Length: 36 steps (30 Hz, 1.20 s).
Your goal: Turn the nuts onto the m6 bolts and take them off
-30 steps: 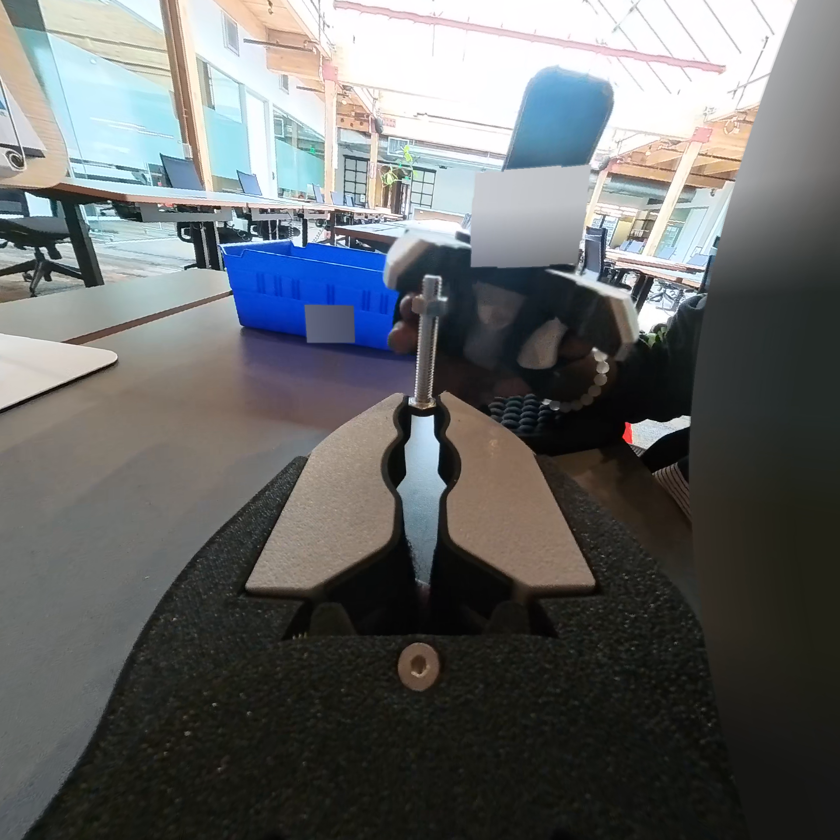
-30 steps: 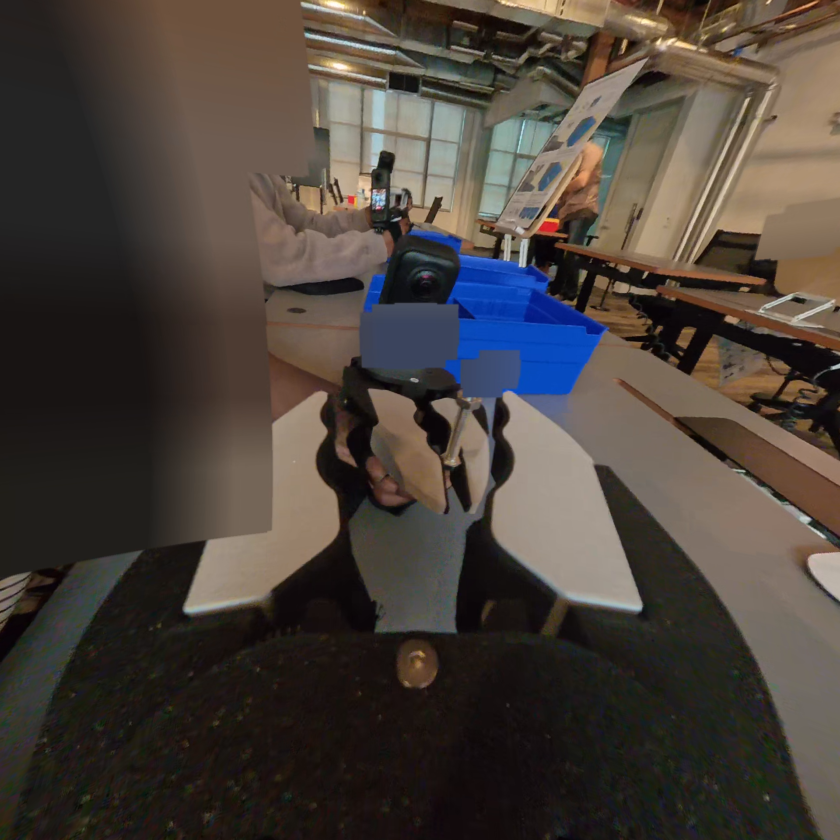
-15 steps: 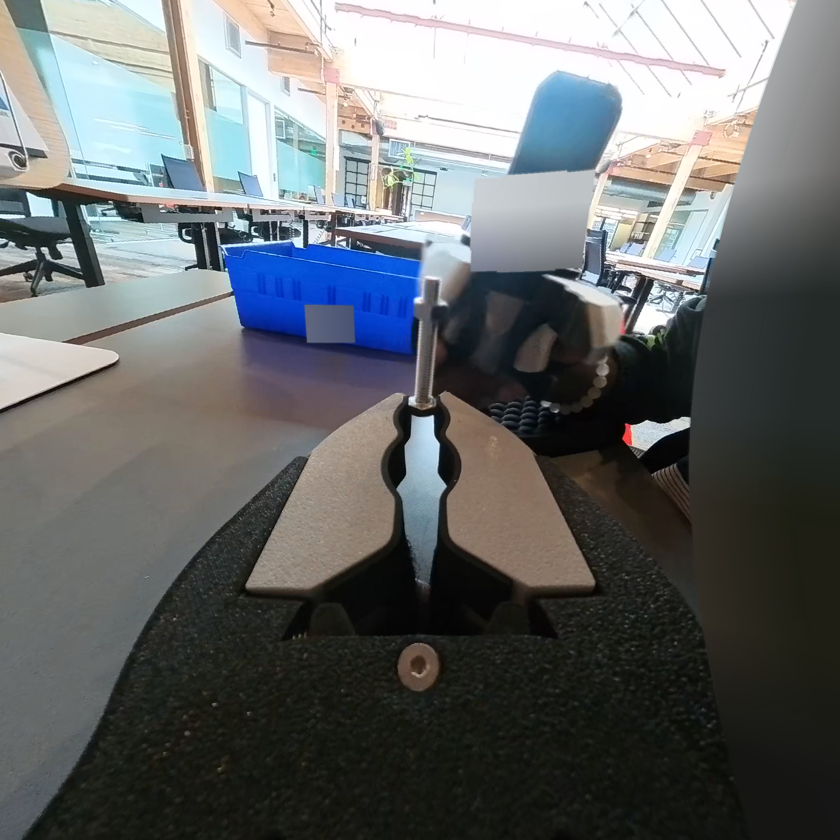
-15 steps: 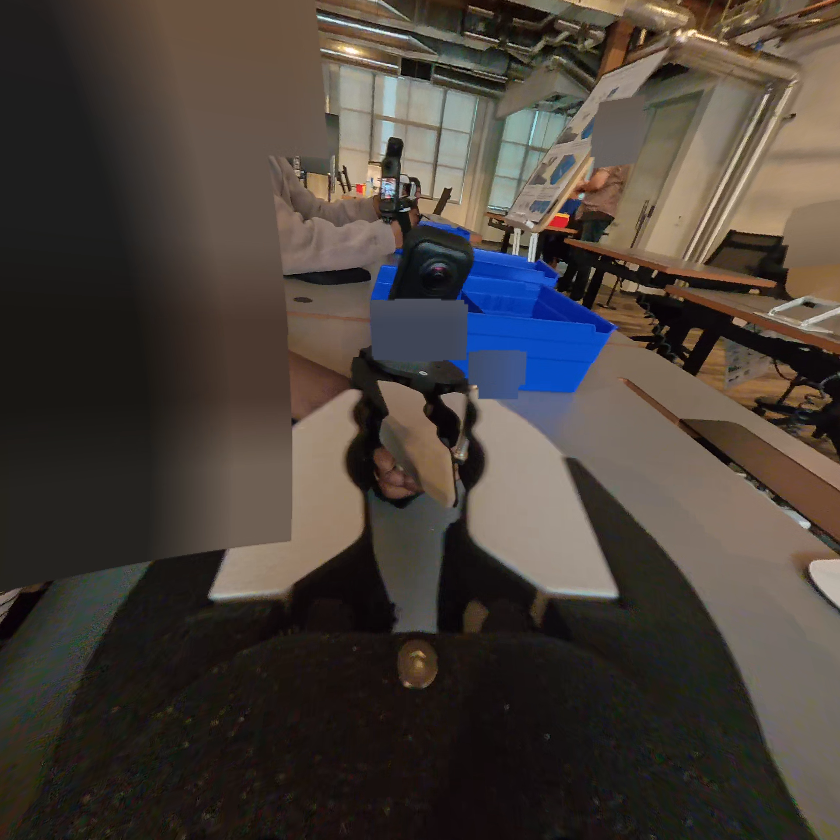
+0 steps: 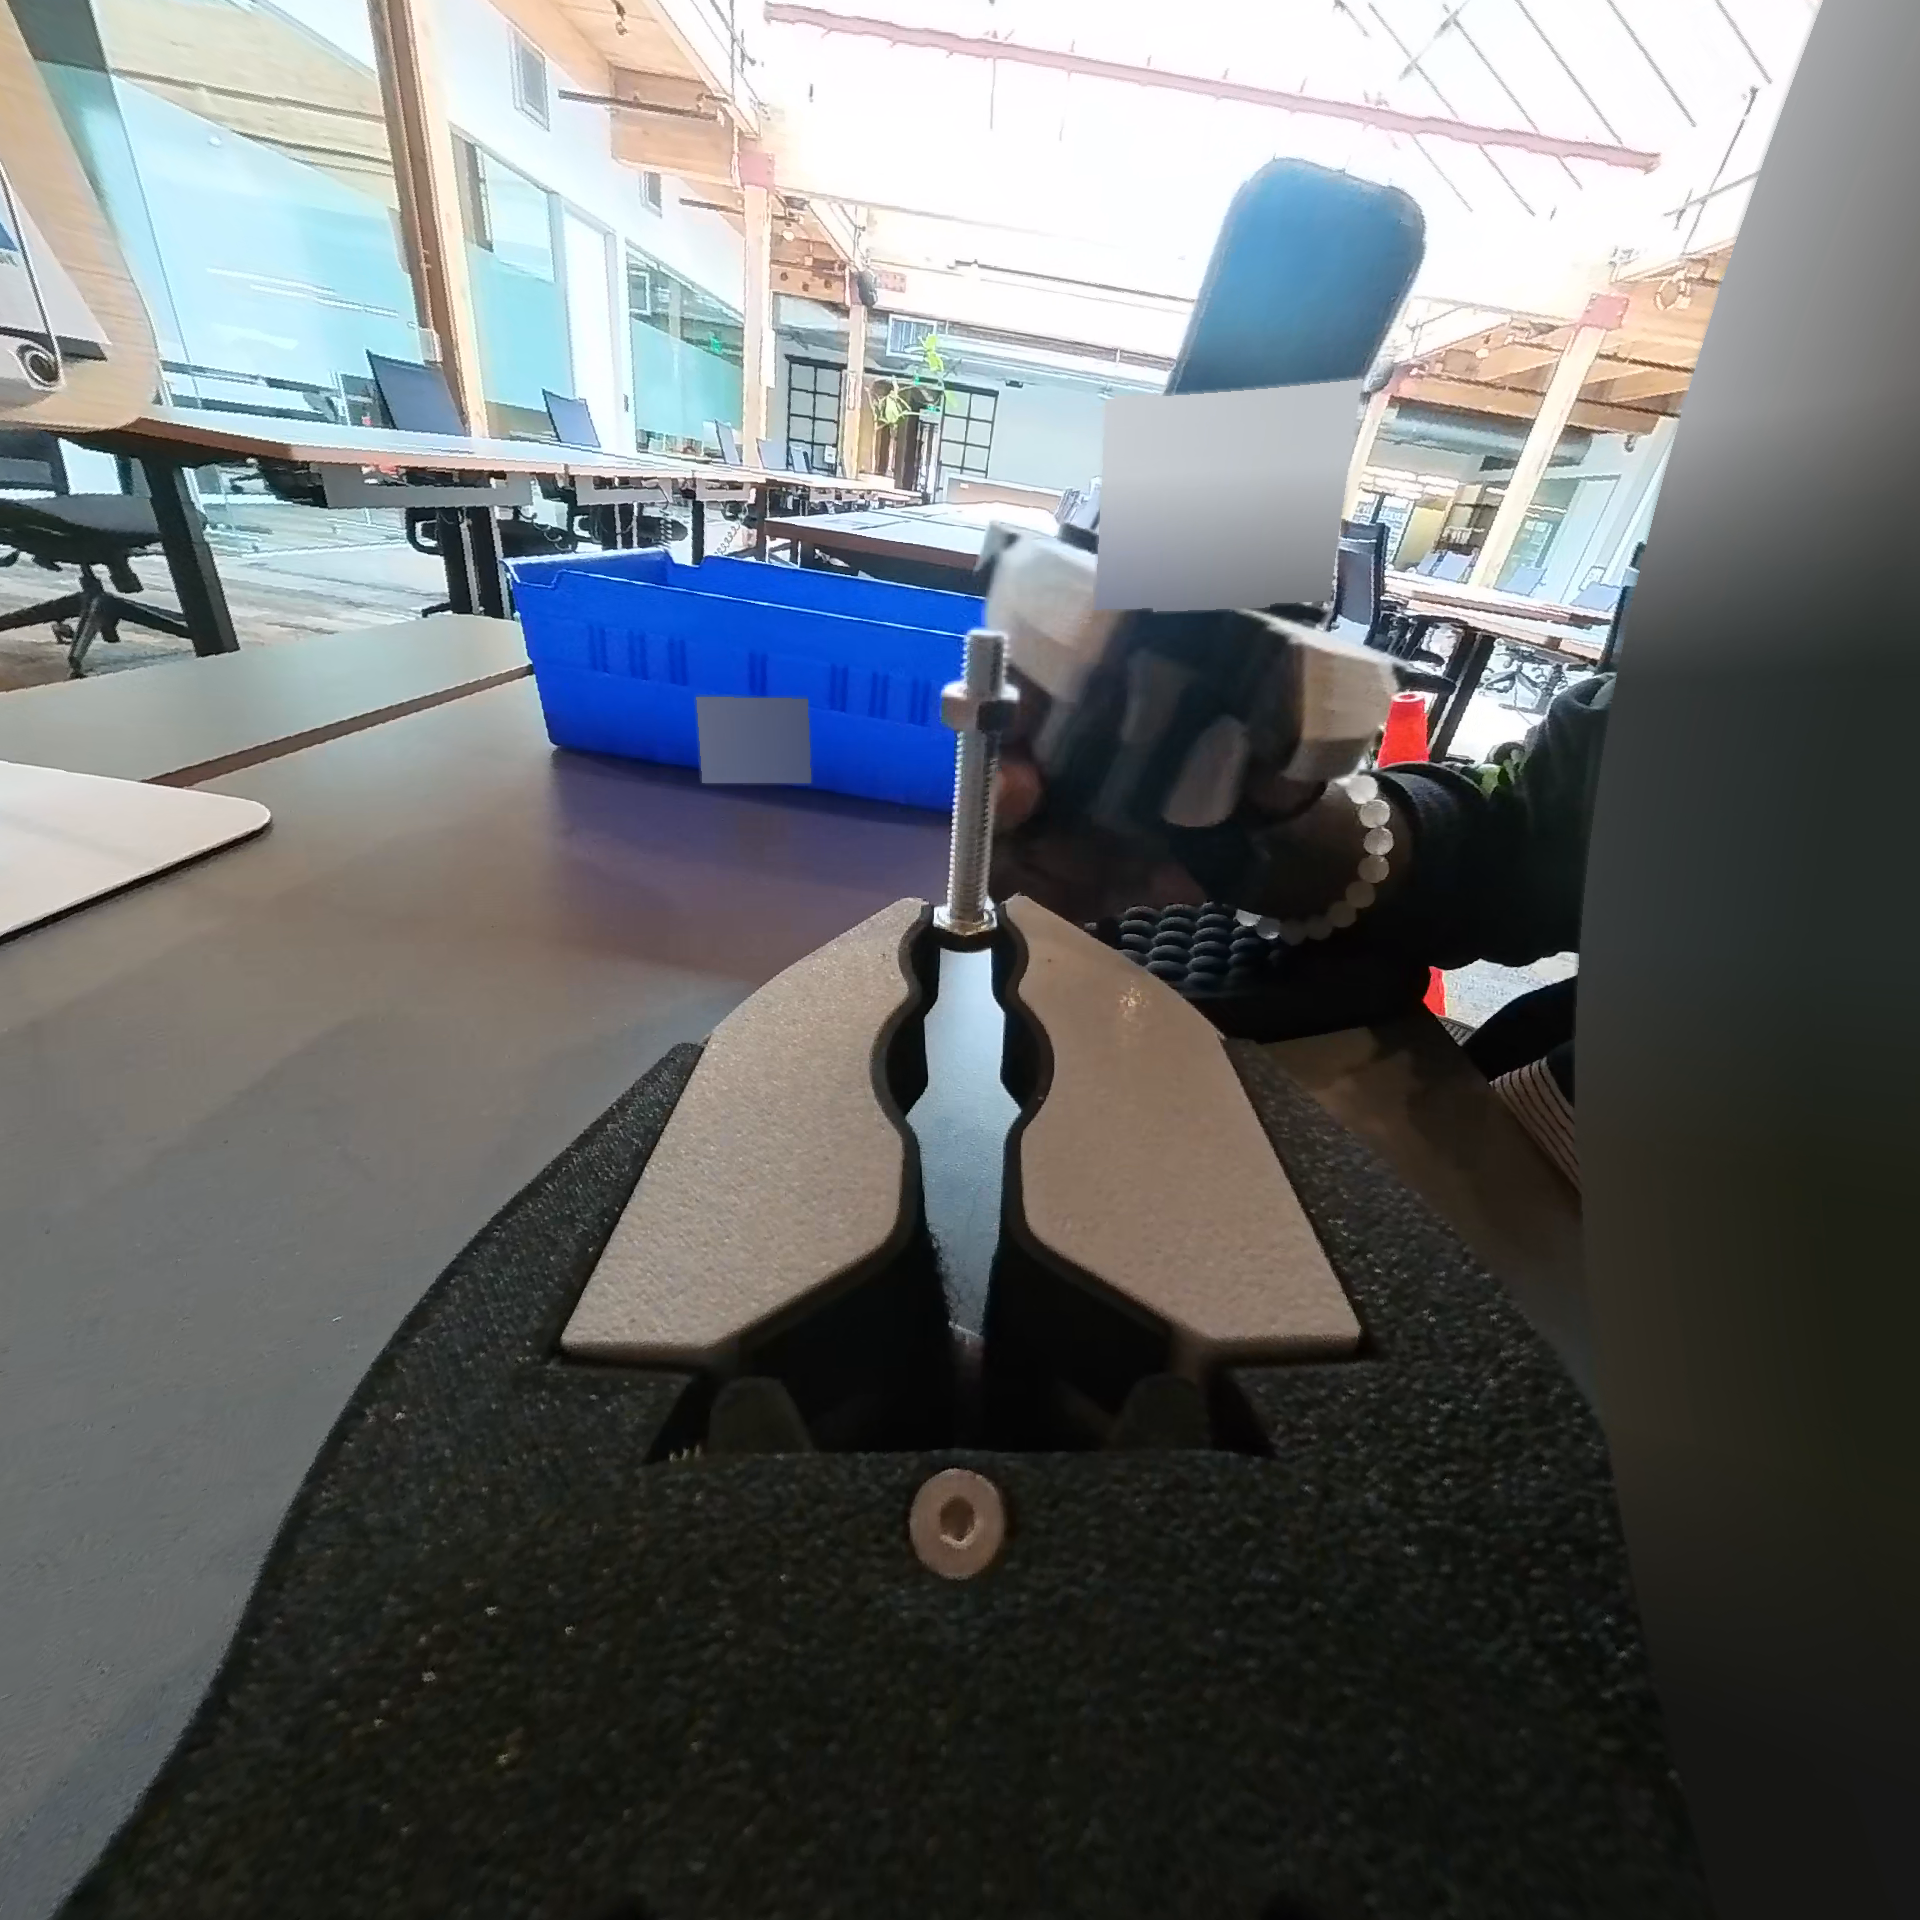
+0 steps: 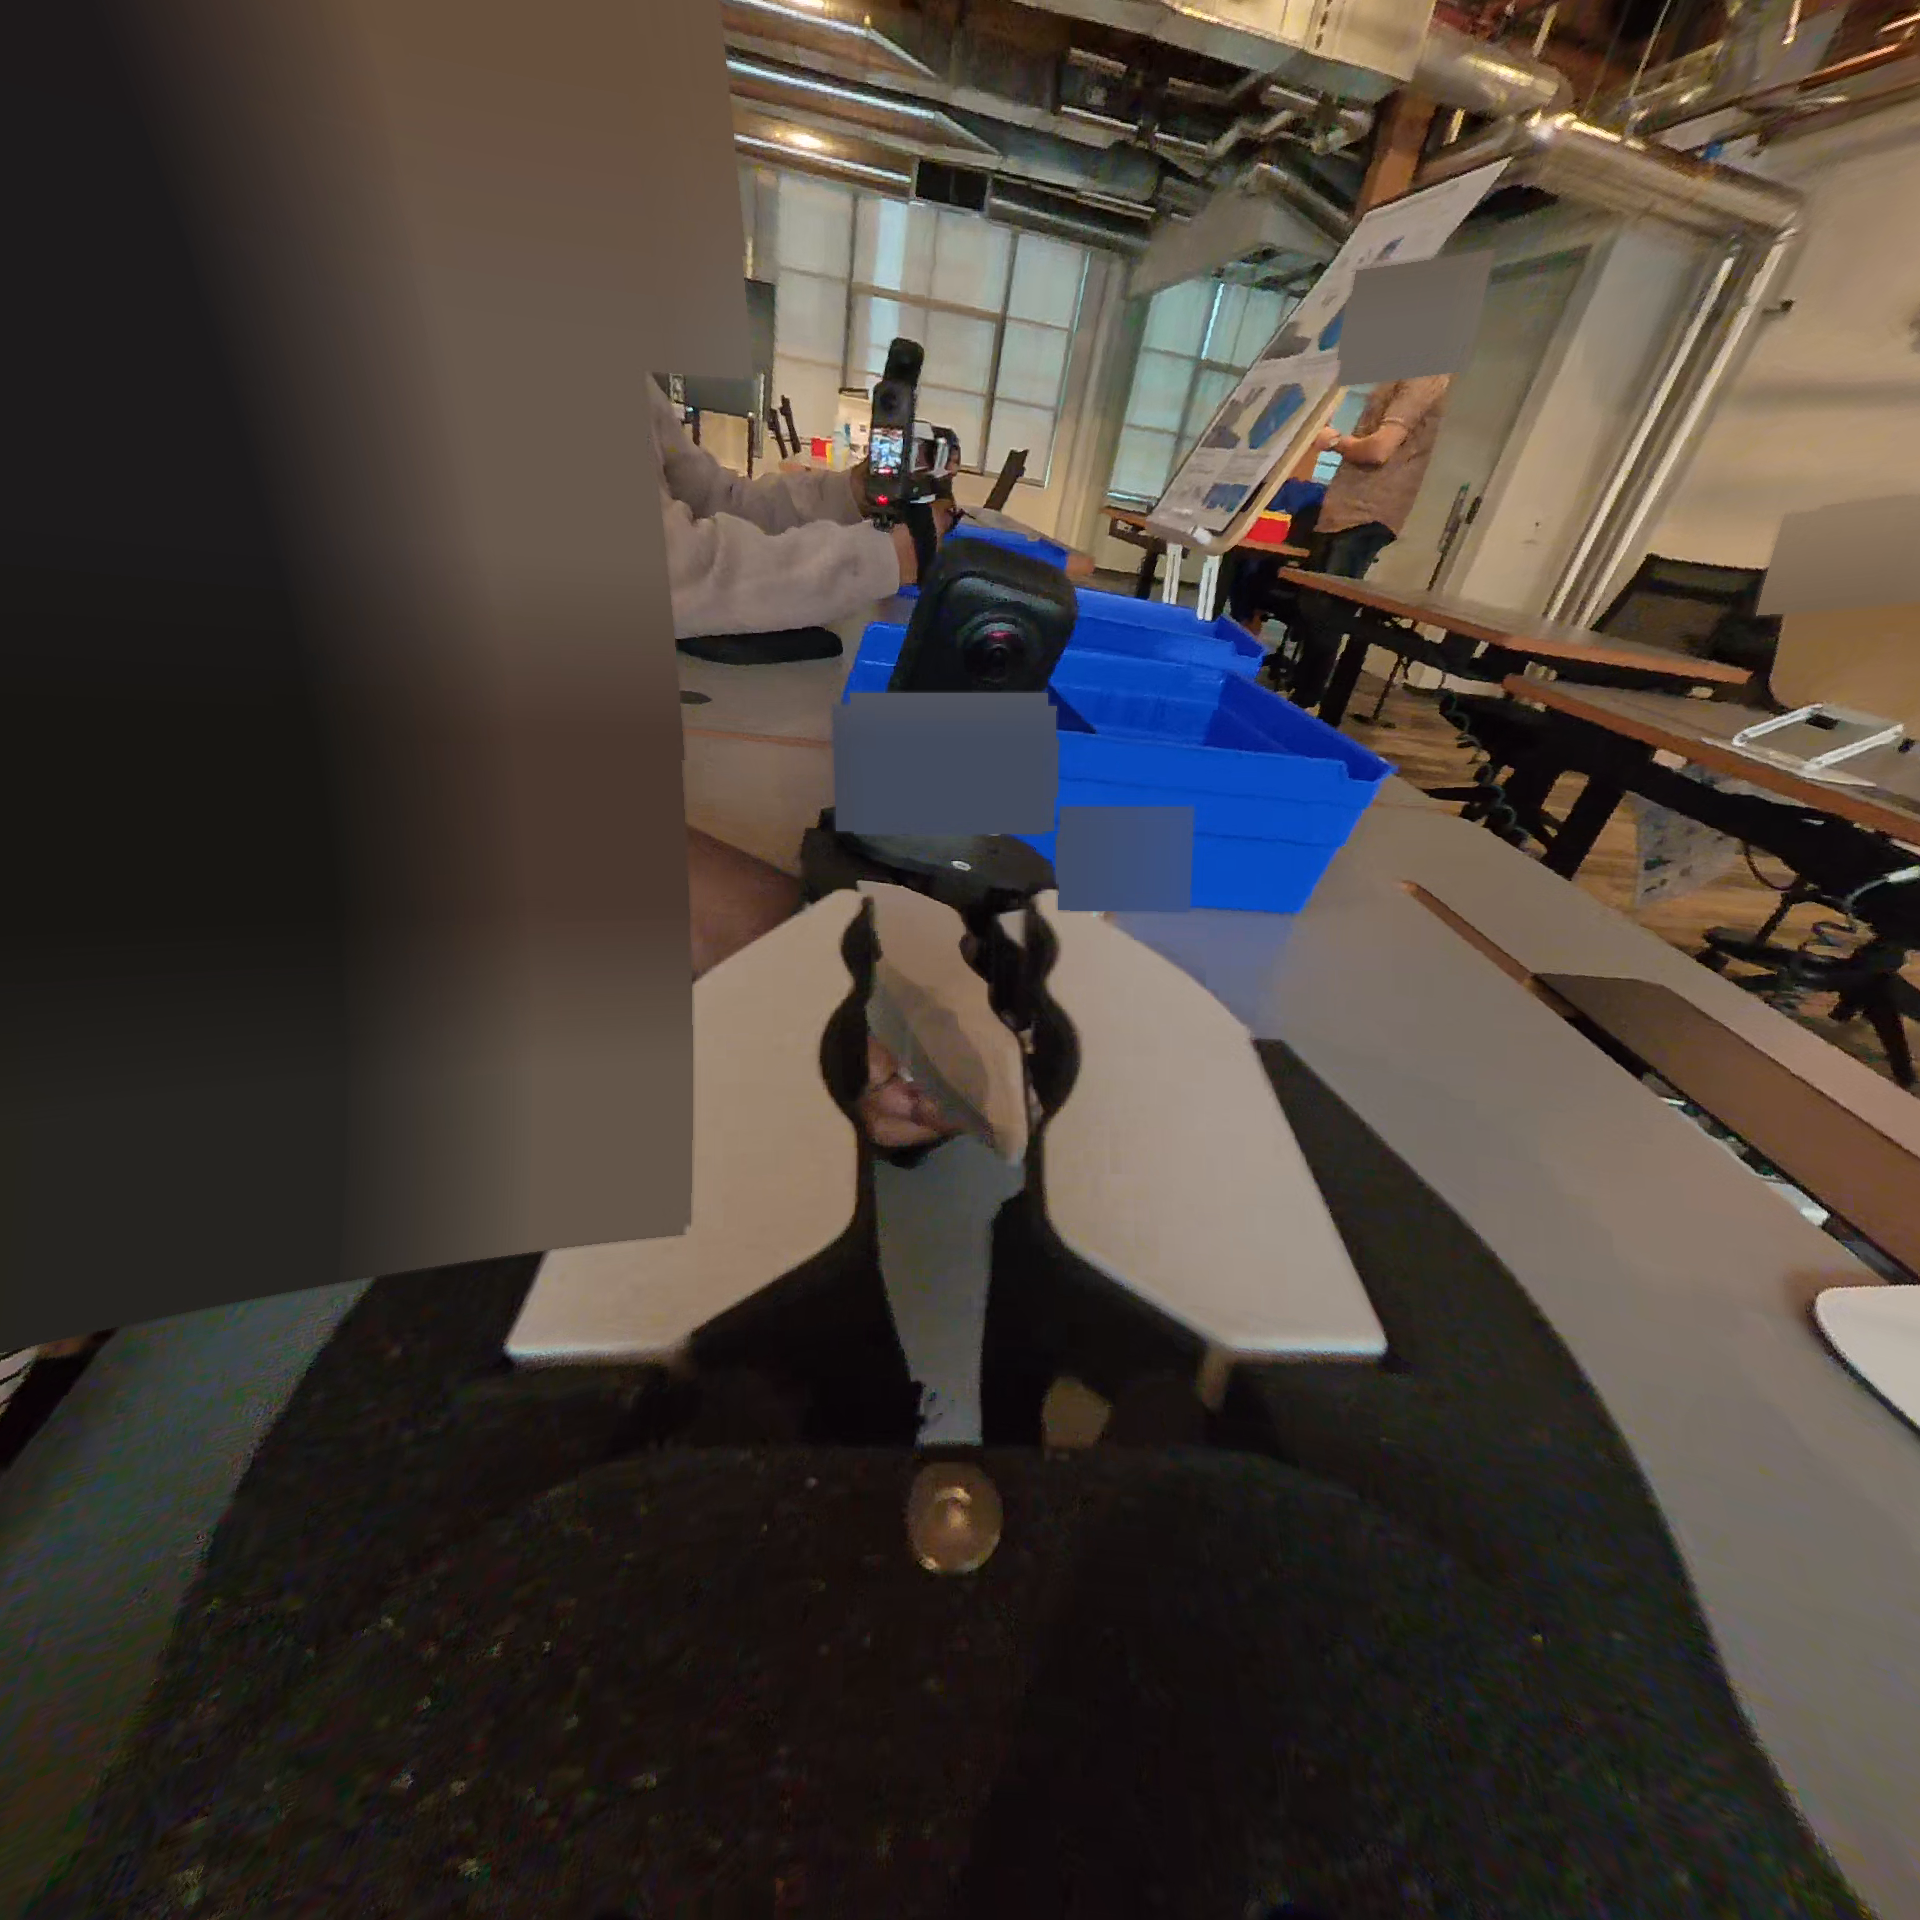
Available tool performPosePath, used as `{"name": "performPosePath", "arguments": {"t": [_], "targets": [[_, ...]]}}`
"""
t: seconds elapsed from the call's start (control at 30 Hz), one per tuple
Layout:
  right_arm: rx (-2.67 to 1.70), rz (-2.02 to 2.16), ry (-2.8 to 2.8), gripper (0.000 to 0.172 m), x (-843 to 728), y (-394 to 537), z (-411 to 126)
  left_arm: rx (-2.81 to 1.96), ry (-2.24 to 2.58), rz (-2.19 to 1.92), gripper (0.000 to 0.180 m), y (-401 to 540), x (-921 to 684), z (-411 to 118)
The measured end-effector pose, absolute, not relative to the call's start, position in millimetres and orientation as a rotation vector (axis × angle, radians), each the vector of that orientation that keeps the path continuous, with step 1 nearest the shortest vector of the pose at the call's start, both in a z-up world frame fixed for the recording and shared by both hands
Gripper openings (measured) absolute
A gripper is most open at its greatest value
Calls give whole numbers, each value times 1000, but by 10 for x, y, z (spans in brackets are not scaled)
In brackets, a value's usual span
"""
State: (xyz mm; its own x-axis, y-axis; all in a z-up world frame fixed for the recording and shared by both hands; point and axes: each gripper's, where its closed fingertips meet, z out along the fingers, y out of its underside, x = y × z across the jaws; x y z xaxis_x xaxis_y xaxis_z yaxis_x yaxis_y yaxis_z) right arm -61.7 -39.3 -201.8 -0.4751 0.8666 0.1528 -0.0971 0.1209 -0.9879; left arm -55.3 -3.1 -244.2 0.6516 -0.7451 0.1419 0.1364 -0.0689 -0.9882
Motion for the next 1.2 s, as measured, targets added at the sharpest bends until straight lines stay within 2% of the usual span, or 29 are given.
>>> {"name": "performPosePath", "arguments": {"t": [0.07, 0.13, 0.2, 0.27, 0.3, 0.37, 0.47, 0.5, 0.57, 0.63, 0.67, 0.73, 0.83, 0.87, 0.93, 0.97, 1.03, 1.13, 1.2], "targets": [[-805, 1473, -1555, 57, -668, -359, -2032, -1471, 539, -785, 9, -32, -551, -2443], [-829, 1483, -1591, 71, -693, -391, -2087, -1471, 538, -785, 9, -32, -554, -2442], [-817, 1482, -1621, 58, -669, -433, -2103, -1470, 540, -785, 9, -33, -552, -2442], [-771, 1465, -1632, 25, -615, -444, -2082, -1471, 539, -782, 9, -32, -553, -2443], [-768, 1464, -1616, 23, -609, -434, -2061, -1472, 537, -784, 9, -32, -554, -2443], [-777, 1460, -1604, 29, -620, -412, -2052, -1471, 538, -785, 9, -33, -554, -2442], [-803, 1449, -1574, 60, -676, -371, -2058, -1472, 542, -782, 9, -35, -550, -2445], [-806, 1453, -1583, 65, -682, -383, -2073, -1472, 542, -782, 9, -34, -550, -2445], [-803, 1461, -1603, 56, -668, -412, -2085, -1473, 539, -783, 9, -32, -552, -2445], [-760, 1470, -1615, 22, -607, -439, -2057, -1472, 537, -782, 9, -31, -556, -2444], [-762, 1469, -1596, 20, -601, -419, -2036, -1472, 535, -783, 9, -30, -558, -2444], [-778, 1458, -1575, 23, -609, -372, -2025, -1472, 537, -784, 9, -32, -556, -2443], [-807, 1462, -1533, 58, -664, -326, -2013, -1473, 540, -782, 9, -33, -551, -2445], [-810, 1465, -1548, 63, -672, -343, -2031, -1473, 540, -782, 9, -32, -552, -2445], [-809, 1467, -1585, 63, -671, -389, -2069, -1473, 538, -784, 9, -32, -554, -2444], [-803, 1465, -1596, 54, -660, -405, -2074, -1473, 537, -784, 9, -31, -555, -2444], [-759, 1473, -1624, 18, -597, -452, -2062, -1473, 538, -782, 9, -31, -555, -2443], [-770, 1465, -1596, 22, -603, -406, -2041, -1472, 537, -784, 9, -31, -556, -2443], [-803, 1458, -1555, 48, -651, -350, -2035, -1473, 539, -784, 9, -31, -553, -2444]]}}
